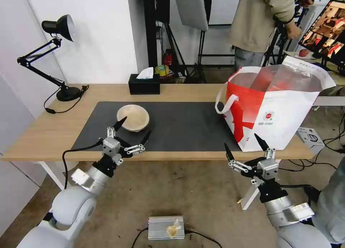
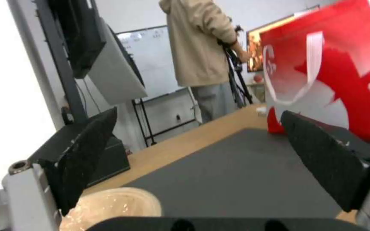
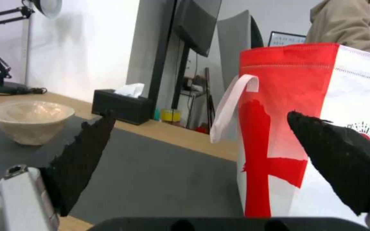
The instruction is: Pick up the trash from the table and place it into the takeout bag.
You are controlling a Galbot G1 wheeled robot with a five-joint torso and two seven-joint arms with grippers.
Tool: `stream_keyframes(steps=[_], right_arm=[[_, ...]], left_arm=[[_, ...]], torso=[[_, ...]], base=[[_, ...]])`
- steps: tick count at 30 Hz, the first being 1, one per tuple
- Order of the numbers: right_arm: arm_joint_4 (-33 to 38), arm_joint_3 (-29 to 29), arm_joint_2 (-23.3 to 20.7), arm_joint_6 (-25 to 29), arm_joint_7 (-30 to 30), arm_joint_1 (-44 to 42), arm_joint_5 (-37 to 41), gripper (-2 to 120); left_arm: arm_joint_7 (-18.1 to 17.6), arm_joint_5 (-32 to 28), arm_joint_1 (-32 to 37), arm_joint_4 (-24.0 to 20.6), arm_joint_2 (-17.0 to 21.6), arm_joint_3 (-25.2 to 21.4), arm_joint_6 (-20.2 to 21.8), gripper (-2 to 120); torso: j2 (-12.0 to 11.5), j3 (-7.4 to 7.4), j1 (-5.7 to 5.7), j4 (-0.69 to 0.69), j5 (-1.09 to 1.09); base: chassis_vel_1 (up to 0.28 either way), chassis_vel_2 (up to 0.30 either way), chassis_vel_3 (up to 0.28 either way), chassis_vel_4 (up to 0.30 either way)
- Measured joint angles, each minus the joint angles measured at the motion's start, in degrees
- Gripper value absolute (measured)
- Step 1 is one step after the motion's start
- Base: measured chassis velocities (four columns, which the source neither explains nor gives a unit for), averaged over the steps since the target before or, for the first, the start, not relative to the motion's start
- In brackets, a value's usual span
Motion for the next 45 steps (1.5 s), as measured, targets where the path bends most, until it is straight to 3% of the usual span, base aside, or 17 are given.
stream_keyframes(steps=[12,29,45], right_arm=[[0.0,0.0,0.0,0.0,0.0,0.0,0.0,100],[0.0,0.0,0.0,0.0,0.0,0.0,0.0,100],[0.0,0.0,0.0,0.0,0.0,0.0,0.0,100]], left_arm=[[2.3,-2.0,-8.6,4.0,9.9,4.6,-0.4,100],[5.0,-4.2,-19.0,11.6,11.1,14.1,0.4,100],[6.9,-2.8,-22.9,17.5,10.5,16.9,1.7,100]], torso=[[0.0,0.00,0.00,0.00,0.01],[0.0,-0.01,0.00,0.00,0.00],[0.0,-0.01,-0.01,0.01,0.01]], base=[[0.000,0.000,0.000,0.000],[0.000,0.000,0.000,0.000],[0.000,0.000,0.000,0.000]])
